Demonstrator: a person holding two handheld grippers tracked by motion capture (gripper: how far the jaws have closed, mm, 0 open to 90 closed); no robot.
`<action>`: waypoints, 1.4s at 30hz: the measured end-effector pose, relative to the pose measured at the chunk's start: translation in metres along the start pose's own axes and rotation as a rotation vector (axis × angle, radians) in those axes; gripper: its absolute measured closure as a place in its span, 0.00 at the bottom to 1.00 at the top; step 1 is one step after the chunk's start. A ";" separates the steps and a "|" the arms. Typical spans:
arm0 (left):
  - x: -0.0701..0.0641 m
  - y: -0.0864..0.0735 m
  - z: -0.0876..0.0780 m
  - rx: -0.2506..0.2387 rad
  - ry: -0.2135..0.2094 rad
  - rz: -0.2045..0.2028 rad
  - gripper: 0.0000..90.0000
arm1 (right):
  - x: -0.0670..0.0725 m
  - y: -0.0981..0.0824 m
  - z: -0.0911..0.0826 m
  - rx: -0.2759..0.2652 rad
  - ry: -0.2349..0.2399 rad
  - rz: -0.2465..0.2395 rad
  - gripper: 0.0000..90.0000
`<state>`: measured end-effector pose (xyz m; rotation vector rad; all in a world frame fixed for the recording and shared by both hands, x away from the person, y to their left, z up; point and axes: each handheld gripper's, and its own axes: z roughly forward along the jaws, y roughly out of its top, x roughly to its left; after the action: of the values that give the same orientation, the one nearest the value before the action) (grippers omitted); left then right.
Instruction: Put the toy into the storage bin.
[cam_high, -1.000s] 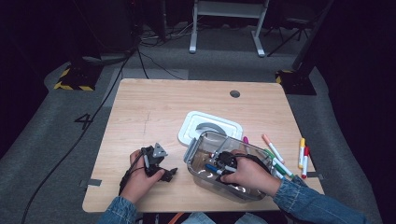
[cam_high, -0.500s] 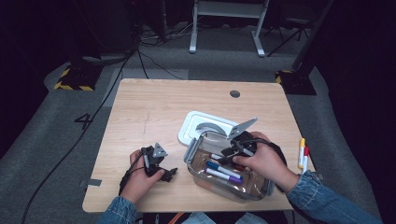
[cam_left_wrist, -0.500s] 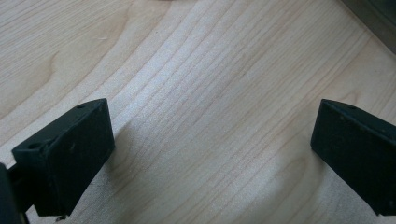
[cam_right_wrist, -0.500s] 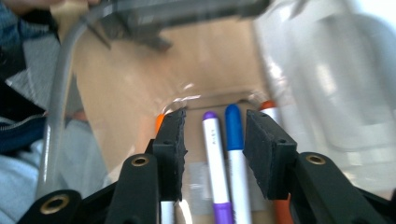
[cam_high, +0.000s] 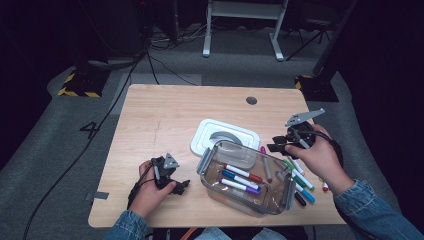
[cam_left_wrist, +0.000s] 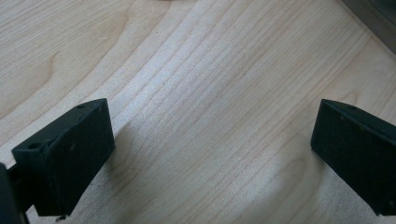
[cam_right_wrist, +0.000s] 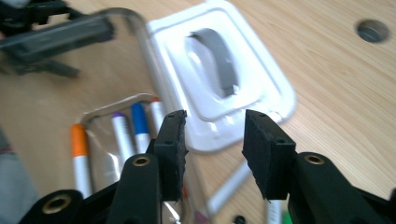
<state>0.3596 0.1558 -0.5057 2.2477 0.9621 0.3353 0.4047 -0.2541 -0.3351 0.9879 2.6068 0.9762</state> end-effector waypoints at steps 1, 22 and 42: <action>0.000 0.000 0.000 0.002 0.000 0.000 0.00 | -0.006 -0.003 0.000 0.004 -0.013 0.017 0.67; 0.001 0.001 0.001 0.000 -0.002 0.004 0.00 | -0.100 -0.085 0.050 0.151 -0.143 0.266 0.70; 0.001 0.001 0.001 0.000 -0.002 0.004 0.00 | -0.113 -0.108 0.073 0.237 -0.169 0.346 0.86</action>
<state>0.3611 0.1557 -0.5057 2.2496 0.9567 0.3355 0.4621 -0.3506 -0.4664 1.5458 2.4983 0.6187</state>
